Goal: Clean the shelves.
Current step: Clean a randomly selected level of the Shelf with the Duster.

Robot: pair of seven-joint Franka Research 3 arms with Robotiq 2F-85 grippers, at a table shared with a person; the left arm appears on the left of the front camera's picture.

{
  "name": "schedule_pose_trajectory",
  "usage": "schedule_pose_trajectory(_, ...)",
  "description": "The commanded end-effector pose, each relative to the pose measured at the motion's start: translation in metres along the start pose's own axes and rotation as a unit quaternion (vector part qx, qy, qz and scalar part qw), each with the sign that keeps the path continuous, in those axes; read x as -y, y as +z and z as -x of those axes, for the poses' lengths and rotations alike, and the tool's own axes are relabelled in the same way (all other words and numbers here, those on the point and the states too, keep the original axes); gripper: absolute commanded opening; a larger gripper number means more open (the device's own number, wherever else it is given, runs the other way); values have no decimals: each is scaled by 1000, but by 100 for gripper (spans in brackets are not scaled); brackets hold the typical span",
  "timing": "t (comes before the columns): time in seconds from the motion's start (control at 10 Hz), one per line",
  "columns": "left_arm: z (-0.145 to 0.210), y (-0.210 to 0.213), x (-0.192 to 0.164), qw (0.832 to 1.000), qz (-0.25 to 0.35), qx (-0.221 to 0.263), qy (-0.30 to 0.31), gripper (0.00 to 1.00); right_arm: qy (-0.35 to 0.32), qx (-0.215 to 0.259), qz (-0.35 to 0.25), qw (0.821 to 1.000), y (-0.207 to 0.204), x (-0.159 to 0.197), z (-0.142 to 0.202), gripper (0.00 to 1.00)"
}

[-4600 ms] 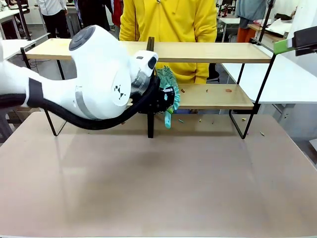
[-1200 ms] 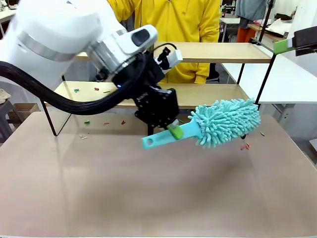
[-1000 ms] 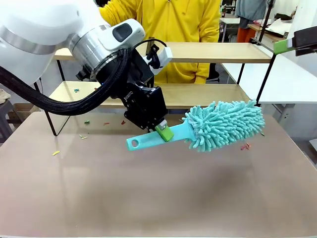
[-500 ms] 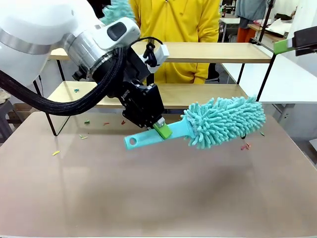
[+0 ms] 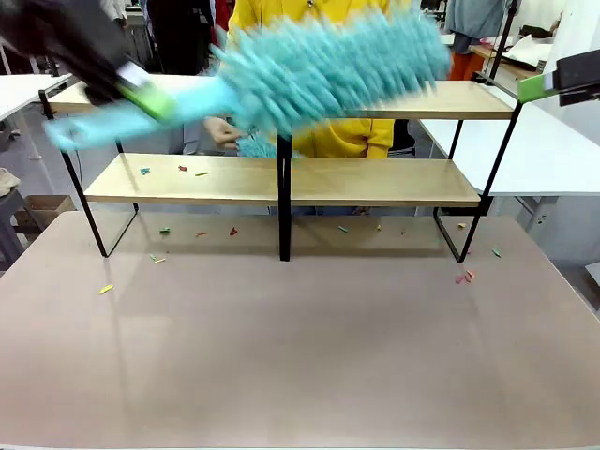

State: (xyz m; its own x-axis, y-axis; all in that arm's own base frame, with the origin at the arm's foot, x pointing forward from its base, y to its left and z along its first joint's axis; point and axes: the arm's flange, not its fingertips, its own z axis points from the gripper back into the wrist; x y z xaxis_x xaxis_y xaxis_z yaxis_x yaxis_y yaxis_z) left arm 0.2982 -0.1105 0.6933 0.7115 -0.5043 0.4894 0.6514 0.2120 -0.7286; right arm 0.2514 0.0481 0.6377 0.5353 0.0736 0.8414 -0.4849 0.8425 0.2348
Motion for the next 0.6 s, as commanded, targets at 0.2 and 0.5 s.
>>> schedule_pose_trajectory(0.2,102,192,29,967,-33,253,17,12,-1,-1,-3,1000,0,0,0,100)
schedule_pose_trajectory(0.5,210,254,10,911,-88,391,99,12,-1,-1,-3,1000,0,0,0,100)
